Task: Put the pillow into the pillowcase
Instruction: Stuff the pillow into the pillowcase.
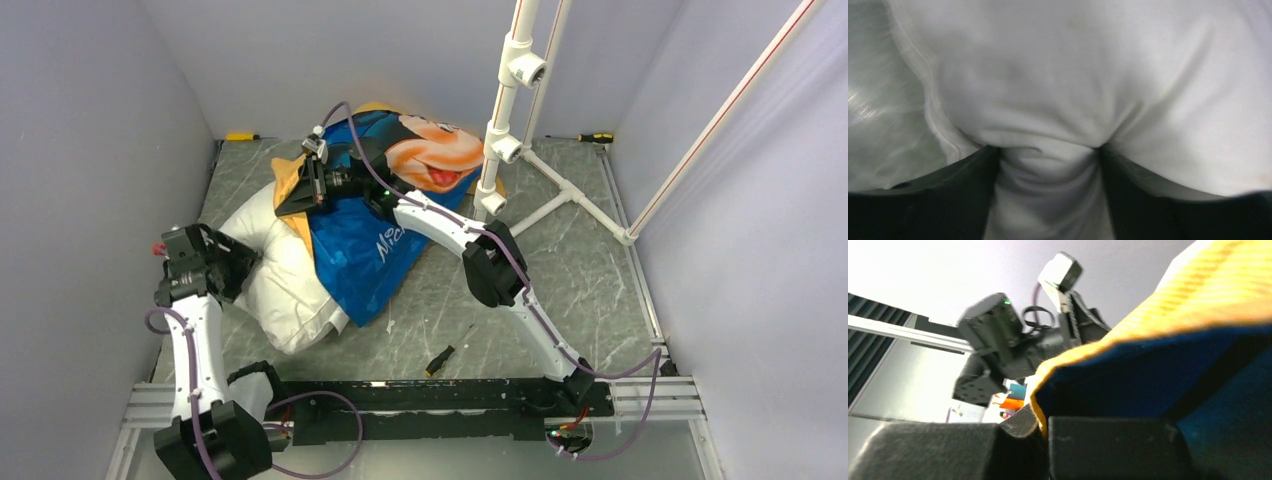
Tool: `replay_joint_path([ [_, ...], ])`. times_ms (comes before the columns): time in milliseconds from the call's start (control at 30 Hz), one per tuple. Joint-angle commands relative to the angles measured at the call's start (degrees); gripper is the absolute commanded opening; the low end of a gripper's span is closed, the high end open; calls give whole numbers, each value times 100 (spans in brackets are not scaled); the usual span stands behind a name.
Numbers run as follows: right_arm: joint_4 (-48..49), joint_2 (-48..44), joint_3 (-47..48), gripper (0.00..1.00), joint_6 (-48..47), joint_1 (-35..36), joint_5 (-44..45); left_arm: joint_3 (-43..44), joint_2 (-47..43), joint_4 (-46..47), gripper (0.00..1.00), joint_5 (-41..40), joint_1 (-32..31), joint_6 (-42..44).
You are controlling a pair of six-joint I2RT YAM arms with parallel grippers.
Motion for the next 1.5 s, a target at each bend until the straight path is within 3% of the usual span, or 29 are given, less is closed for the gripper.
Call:
replay_joint_path([
  [0,362,136,1018,0,234,8,-893,-1126,-288,3329,50,1996,59,-625],
  [33,488,373,1375,0,468,11,-1071,-1492,-416,4229,27,2283,55,-909],
  [67,870,449,1541,0,843,11,-1152,-1841,-518,5272,11,2431,13,-1177],
  [100,1328,458,1540,0,1202,4,-1131,-2135,-580,5947,1,2385,-115,-1379],
  [133,1672,420,1505,0,1466,15,-1097,-2185,-600,6353,0,2229,-298,-1364],
  [333,1621,168,1877,0,1181,321,-1451,-1574,-101,7109,0,449,-2938,327],
  [500,1700,-64,1555,0,937,581,-1902,-1024,638,7083,0,-344,-3952,1125],
  [567,1602,-185,1257,0,768,551,-1948,-1007,600,6854,0,-830,-4067,1285],
  [633,699,-388,1086,17,79,475,-1852,-1024,447,6483,0,-1283,-4076,1406],
  [733,-1431,-764,998,32,-1626,344,-1356,-1135,114,6125,0,-1730,-4076,1531],
  [900,-2874,-1224,779,53,-3066,0,-521,-1387,-593,5481,0,-1944,-4076,1597],
  [1000,-3749,-1476,822,59,-3842,-208,338,-1500,-1000,5017,0,-1834,-4076,1635],
  [1067,-3569,-1793,287,67,-3905,-311,877,-1562,-1231,4765,0,-1694,-4076,1702],
  [1133,-3247,-1893,-24,69,-3632,-435,1190,-1587,-1401,4509,0,-1570,-4076,1758],
  [1333,-3942,-941,1190,70,-3184,-622,1766,-1611,-1670,4153,0,-1116,-4076,1827],
  [1467,-4377,-1011,1054,69,-3145,-770,2570,-1553,-1719,4045,0,-884,-4076,1918],
])
